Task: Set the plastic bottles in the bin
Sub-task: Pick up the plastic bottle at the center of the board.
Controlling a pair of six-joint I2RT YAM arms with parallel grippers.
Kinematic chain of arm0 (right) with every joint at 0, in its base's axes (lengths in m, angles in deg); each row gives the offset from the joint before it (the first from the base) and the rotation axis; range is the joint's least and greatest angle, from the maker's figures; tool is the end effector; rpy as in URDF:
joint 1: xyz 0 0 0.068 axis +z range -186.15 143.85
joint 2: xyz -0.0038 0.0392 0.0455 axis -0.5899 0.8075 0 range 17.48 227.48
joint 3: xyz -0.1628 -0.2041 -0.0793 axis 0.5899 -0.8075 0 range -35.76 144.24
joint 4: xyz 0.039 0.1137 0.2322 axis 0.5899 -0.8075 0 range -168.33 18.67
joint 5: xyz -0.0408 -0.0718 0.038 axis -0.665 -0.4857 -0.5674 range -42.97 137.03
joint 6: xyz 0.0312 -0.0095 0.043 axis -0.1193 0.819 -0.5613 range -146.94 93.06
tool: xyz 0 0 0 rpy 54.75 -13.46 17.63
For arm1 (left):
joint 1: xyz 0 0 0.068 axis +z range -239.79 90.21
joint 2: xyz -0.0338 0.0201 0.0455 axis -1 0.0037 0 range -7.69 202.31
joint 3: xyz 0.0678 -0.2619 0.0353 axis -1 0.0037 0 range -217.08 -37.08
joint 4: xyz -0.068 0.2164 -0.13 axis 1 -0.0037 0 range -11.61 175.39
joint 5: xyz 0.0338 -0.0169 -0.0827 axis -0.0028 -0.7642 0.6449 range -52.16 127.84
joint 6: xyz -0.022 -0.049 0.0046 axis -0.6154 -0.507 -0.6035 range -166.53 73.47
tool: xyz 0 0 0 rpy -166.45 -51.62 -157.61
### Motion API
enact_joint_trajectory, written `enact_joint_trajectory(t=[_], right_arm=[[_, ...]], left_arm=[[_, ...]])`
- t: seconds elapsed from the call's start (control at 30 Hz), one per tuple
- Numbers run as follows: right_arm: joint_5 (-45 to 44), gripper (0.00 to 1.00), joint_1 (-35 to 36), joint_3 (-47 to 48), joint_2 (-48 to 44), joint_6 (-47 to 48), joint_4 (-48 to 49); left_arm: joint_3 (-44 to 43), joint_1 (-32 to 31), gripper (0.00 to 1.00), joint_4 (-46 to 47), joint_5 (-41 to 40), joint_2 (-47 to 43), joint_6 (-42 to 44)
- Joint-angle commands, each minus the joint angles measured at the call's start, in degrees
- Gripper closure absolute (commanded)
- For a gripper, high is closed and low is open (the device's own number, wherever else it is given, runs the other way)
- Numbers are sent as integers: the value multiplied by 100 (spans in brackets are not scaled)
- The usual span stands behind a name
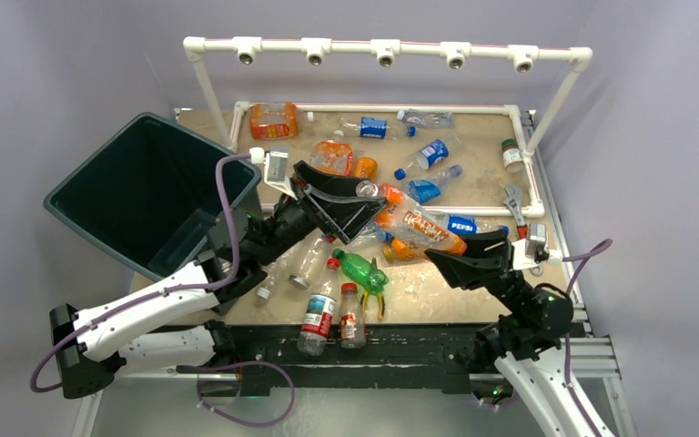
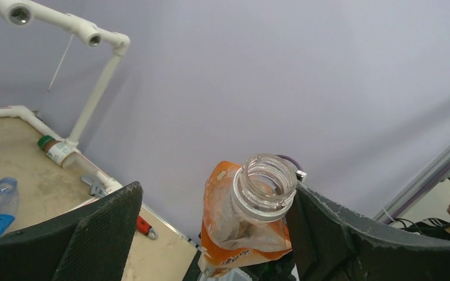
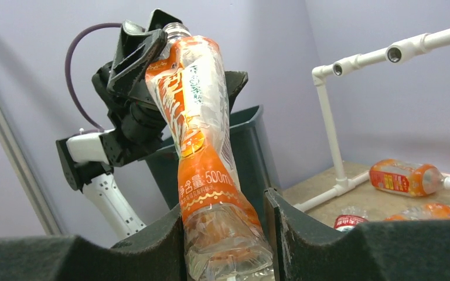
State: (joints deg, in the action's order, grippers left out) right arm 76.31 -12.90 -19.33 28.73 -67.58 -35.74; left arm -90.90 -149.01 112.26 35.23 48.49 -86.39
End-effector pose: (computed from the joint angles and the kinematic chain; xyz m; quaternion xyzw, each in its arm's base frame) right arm 0.0660 0.0473 0.3155 -0.1663 0.4331 0.5547 0.6907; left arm 0.1140 -0.1882 0.4281 0.0720 0.5363 -0.6318 0.5551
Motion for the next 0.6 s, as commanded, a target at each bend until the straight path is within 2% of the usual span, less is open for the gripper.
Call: enact_joint_trajectory(t=[0.0,0.23,0.47,0.57], right_arm=[[-88,100,17,-61,53,-278,746],[-67,100,22,-122,49,-288,725],[-97,100,22,-147,53,-286,708],[-89,100,22,-148,62,-295,708]], left_arm=[[-251,16,15,609,612,71,-194],[-468,16,24,445,662,190,-5],[-770,13,25,195,676,259,132],[-940,7,38,5,721,332,217]])
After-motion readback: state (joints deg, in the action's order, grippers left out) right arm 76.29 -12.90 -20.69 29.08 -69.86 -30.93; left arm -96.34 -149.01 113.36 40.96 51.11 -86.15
